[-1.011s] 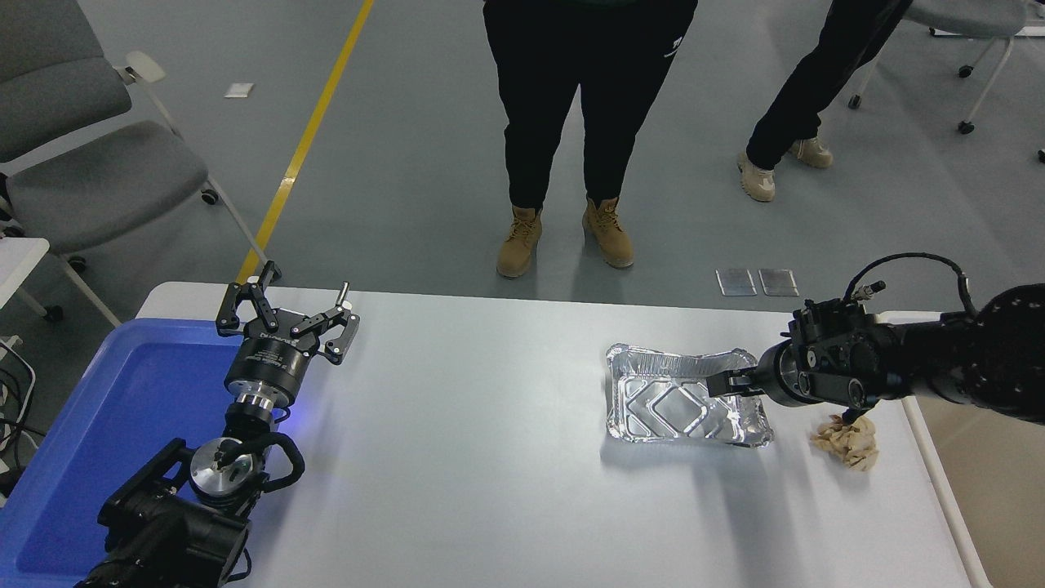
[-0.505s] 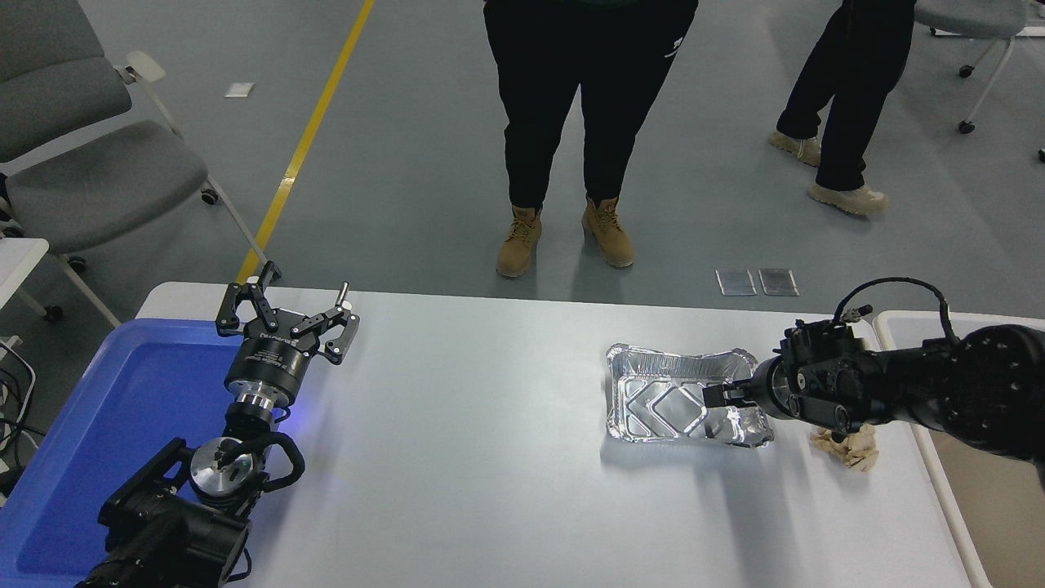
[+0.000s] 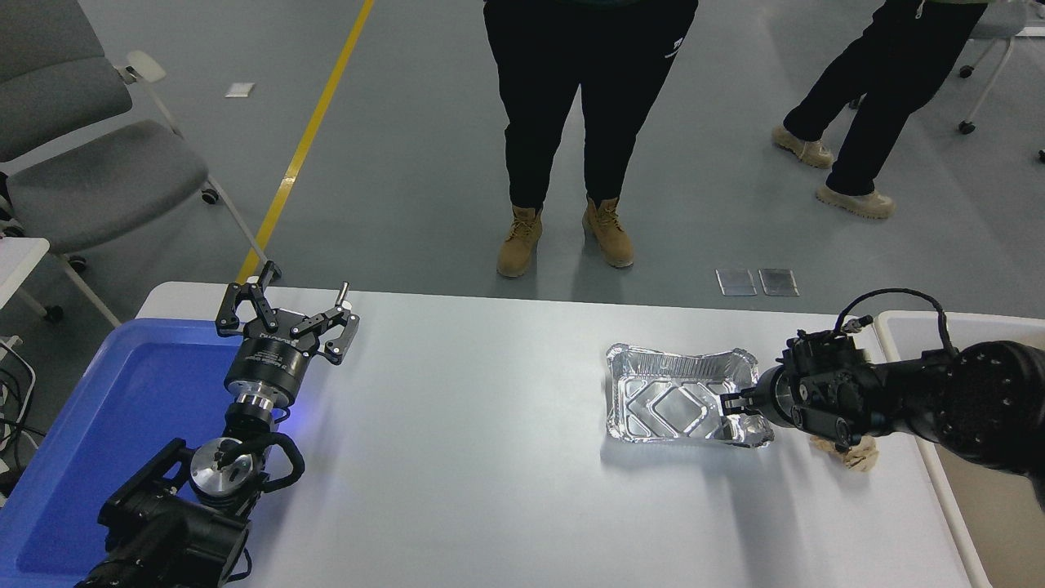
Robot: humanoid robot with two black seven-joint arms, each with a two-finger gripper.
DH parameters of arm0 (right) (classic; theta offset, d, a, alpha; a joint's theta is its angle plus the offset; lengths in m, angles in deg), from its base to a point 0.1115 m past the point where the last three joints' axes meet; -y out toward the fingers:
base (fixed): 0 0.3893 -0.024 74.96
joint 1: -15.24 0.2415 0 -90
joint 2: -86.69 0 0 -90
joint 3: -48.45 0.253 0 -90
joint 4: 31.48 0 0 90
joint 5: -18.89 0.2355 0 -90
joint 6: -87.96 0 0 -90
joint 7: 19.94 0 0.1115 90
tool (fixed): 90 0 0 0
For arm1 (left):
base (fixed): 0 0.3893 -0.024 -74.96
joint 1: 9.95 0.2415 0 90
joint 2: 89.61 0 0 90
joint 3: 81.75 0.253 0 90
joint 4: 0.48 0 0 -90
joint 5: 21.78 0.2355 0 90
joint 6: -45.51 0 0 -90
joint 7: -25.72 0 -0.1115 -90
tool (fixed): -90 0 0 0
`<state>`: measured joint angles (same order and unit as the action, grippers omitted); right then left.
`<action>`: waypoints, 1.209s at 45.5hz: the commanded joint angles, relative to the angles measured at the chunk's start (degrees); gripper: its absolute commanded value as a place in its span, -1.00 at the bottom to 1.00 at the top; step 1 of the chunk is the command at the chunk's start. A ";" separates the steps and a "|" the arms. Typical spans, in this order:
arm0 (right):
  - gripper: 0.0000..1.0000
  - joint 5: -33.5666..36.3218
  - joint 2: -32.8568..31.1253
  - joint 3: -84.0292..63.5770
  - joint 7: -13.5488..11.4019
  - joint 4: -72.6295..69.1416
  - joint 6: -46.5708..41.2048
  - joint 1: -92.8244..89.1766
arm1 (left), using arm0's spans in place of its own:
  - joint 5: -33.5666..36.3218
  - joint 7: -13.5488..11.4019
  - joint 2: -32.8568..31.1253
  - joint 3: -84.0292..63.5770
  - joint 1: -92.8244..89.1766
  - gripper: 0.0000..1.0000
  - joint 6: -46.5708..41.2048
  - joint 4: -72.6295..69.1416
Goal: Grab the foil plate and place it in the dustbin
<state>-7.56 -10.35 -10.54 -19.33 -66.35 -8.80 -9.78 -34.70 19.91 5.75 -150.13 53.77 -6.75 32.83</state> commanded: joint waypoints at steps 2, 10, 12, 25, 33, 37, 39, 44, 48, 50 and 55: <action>-0.46 -0.88 -0.08 0.02 0.00 0.41 0.61 -0.38 | 0.00 0.00 0.00 0.00 0.00 0.98 -0.03 0.00; -1.00 -1.58 -0.34 0.02 0.00 0.41 0.61 0.06 | 0.00 0.00 0.00 0.00 0.00 0.98 -0.03 0.00; -1.00 -1.50 -0.43 0.11 0.09 0.41 0.43 0.33 | 0.00 0.00 0.00 0.00 0.00 0.98 0.05 0.00; -1.00 -0.97 -2.27 -0.24 0.44 -2.22 -0.45 5.42 | 0.00 0.00 0.00 0.00 0.00 0.98 -0.03 0.00; -1.00 -1.76 -8.86 -1.38 0.62 -16.44 -1.24 18.59 | 0.00 0.09 0.00 0.00 0.00 0.98 -0.03 0.00; -1.00 -3.69 -11.68 -3.14 0.62 -24.00 -1.68 26.32 | 0.00 0.09 0.00 0.00 0.00 0.98 -0.03 0.00; -1.00 -4.39 -12.99 -4.10 0.62 -27.26 -2.38 30.10 | 0.00 0.09 0.00 0.00 0.00 0.98 -0.03 0.00; -1.00 -4.57 -16.42 -6.13 0.62 -35.69 -4.22 39.16 | 0.00 0.09 0.00 0.00 0.00 0.98 0.05 0.00; -1.00 -4.75 -18.36 -8.76 0.62 -41.32 -4.84 46.01 | 0.00 0.09 0.00 0.00 0.00 0.98 0.05 0.00; -1.00 -5.19 -19.24 -10.08 0.62 -43.35 -5.98 49.18 | 0.00 0.09 0.00 0.00 0.00 0.98 0.05 0.00; -1.00 -6.77 -21.70 -11.14 0.62 -45.99 -10.37 55.77 | 0.00 0.09 0.00 -0.09 0.00 0.98 0.05 0.00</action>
<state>-12.05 -26.21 -17.63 -18.73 -100.86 -13.40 29.24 -34.71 20.00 5.75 -150.13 53.77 -6.75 32.83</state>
